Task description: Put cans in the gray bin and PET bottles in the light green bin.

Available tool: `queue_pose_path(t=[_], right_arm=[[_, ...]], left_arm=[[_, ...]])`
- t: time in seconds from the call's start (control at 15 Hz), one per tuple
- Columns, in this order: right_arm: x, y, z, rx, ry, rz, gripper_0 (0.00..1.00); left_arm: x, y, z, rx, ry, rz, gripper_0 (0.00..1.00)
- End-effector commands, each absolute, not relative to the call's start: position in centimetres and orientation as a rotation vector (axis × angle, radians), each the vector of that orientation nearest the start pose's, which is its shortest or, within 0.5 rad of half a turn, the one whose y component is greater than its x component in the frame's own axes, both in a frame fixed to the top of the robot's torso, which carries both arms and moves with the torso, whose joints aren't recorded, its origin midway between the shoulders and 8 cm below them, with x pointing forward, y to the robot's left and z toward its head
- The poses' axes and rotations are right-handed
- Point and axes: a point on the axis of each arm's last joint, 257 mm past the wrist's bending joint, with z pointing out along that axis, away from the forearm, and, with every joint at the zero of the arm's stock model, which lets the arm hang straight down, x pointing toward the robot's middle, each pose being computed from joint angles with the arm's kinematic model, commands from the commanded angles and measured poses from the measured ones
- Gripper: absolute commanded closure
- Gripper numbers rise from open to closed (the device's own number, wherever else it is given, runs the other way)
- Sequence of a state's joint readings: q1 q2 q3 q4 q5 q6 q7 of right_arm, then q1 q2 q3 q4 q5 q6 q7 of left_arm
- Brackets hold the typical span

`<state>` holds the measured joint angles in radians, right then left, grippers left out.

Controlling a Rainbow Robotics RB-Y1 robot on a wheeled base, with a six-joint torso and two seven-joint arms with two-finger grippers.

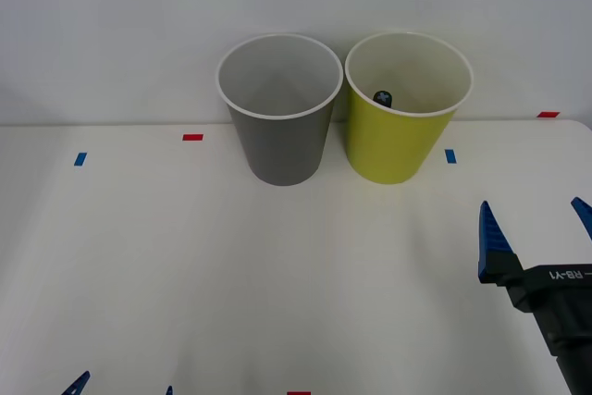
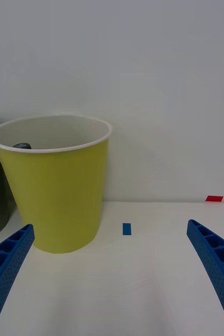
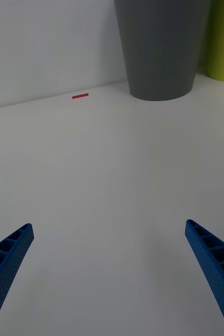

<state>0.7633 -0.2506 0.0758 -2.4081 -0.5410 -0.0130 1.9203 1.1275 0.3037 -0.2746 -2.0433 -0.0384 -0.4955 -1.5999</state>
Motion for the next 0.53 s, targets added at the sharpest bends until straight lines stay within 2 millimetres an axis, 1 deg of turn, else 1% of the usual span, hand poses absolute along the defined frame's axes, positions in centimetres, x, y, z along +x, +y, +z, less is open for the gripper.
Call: queue_pose_path(t=[0.07, 0.33, 0.4, 0.47, 0.53], right_arm=[[33.0, -27.2, -16.4, 0.004, 1.465, 0.007, 0.00], [29.3, -28.1, -20.2, 0.011, 1.438, -0.028, 0.00], [28.0, -28.2, -21.0, 0.017, 1.443, -0.032, 0.00], [26.2, -28.2, -21.9, 0.030, 1.461, -0.039, 0.00], [25.0, -28.0, -22.8, 0.032, 1.490, -0.047, 0.00]], left_arm=[[20.0, 23.0, -28.9, 0.195, 1.731, 0.044, 0.00], [20.0, 23.0, -28.9, 0.195, 1.731, 0.044, 0.00], [20.0, 23.0, -28.9, 0.195, 1.731, 0.044, 0.00], [20.0, 23.0, -28.9, 0.195, 1.731, 0.044, 0.00], [20.0, 23.0, -28.9, 0.195, 1.731, 0.044, 0.00]])
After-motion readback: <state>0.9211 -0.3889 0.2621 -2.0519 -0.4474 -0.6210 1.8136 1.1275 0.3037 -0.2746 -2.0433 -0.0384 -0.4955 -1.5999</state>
